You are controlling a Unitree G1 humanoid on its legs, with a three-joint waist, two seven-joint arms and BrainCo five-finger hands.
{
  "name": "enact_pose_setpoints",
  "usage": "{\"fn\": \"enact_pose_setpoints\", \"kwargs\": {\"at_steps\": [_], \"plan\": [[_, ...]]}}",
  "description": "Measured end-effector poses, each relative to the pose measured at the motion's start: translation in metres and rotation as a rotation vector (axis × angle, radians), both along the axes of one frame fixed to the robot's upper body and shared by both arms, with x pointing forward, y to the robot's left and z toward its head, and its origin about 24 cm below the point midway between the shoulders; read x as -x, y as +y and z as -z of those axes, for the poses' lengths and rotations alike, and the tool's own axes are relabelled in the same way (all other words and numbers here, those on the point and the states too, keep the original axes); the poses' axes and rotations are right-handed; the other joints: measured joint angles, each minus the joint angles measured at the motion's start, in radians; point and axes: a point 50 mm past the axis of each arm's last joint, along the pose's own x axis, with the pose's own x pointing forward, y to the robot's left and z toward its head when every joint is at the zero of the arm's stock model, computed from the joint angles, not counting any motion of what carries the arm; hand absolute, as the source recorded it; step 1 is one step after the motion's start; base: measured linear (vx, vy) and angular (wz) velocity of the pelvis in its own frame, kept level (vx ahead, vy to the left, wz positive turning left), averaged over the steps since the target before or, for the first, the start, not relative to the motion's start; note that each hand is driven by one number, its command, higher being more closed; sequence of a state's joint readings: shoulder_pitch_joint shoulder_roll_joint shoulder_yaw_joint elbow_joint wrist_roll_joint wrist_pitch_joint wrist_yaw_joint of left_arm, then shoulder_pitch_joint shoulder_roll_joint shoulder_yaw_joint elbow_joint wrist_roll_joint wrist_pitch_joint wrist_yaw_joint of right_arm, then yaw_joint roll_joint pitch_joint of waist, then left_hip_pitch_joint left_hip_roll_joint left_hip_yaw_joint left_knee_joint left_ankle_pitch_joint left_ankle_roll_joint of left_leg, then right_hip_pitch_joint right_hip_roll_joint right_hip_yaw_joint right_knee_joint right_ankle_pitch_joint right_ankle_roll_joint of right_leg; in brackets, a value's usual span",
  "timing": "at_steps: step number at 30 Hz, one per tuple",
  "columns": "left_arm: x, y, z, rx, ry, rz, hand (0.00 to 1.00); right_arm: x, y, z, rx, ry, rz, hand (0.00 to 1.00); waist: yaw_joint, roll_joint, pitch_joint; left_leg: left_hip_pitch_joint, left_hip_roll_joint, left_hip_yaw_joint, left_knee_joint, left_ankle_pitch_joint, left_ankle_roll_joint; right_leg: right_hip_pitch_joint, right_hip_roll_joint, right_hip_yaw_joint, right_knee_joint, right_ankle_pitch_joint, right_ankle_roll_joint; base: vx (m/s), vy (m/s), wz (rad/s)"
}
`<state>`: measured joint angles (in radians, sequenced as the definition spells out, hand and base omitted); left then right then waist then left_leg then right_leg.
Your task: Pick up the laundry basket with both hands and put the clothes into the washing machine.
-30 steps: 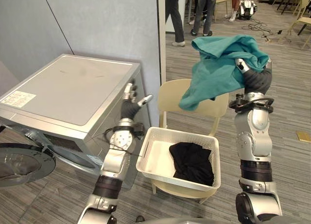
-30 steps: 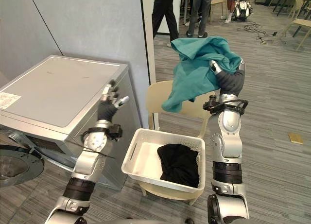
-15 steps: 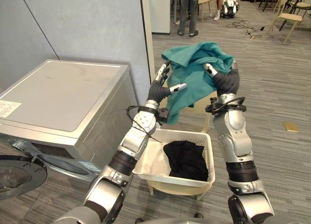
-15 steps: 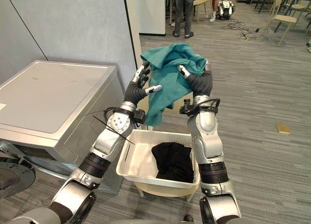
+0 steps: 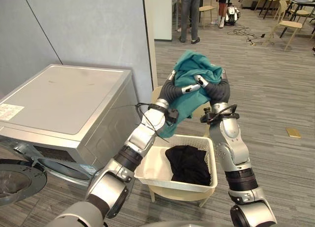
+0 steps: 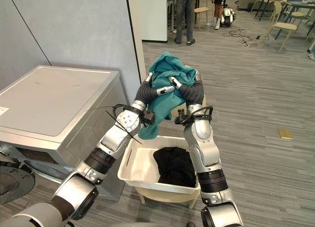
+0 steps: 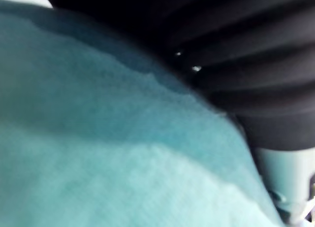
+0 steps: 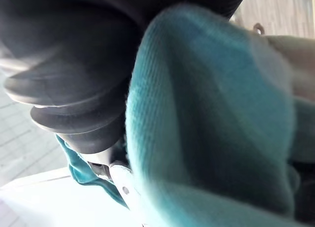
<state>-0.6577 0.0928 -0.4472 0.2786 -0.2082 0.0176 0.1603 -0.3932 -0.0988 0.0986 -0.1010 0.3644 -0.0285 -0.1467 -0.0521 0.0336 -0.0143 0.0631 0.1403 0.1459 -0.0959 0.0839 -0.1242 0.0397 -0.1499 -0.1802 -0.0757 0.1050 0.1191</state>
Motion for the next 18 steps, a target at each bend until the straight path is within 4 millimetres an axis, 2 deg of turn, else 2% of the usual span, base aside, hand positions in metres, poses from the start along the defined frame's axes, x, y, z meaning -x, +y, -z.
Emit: {"fn": "enact_pose_setpoints", "kwargs": {"at_steps": [1, 2, 9, 18], "plan": [[0.001, -0.003, 0.006, -0.010, 0.026, 0.022, 0.00, 0.000, 0.000, 0.001, 0.010, 0.004, -0.003, 1.00, -0.001, -0.001, -0.001, 0.000, 0.000, -0.002, 0.000, 0.000, 0.000, 0.001, 0.000, -0.002, 0.000, 0.000, 0.000, 0.00, -0.001, 0.03], [0.001, -0.004, 0.008, -0.019, 0.032, 0.030, 1.00, 0.000, 0.000, 0.001, 0.015, 0.006, -0.004, 1.00, -0.001, -0.001, -0.001, 0.000, 0.000, -0.003, 0.000, 0.000, 0.000, 0.002, 0.000, -0.003, 0.000, 0.000, 0.000, 0.00, 0.000, 0.05], [0.004, -0.008, 0.024, -0.095, 0.089, 0.115, 1.00, -0.004, -0.003, 0.010, 0.065, 0.043, -0.007, 1.00, -0.007, -0.024, -0.012, -0.008, 0.001, -0.006, 0.001, 0.000, 0.000, 0.007, 0.002, -0.009, -0.021, 0.008, -0.001, 0.00, 0.000, 0.01], [0.002, -0.017, 0.017, -0.151, 0.058, 0.164, 1.00, -0.005, -0.008, 0.010, 0.093, 0.044, 0.003, 1.00, -0.018, -0.031, -0.012, -0.009, 0.004, -0.006, 0.001, 0.000, 0.000, 0.007, 0.005, -0.009, -0.022, 0.009, -0.002, -0.02, -0.008, 0.00]]}}
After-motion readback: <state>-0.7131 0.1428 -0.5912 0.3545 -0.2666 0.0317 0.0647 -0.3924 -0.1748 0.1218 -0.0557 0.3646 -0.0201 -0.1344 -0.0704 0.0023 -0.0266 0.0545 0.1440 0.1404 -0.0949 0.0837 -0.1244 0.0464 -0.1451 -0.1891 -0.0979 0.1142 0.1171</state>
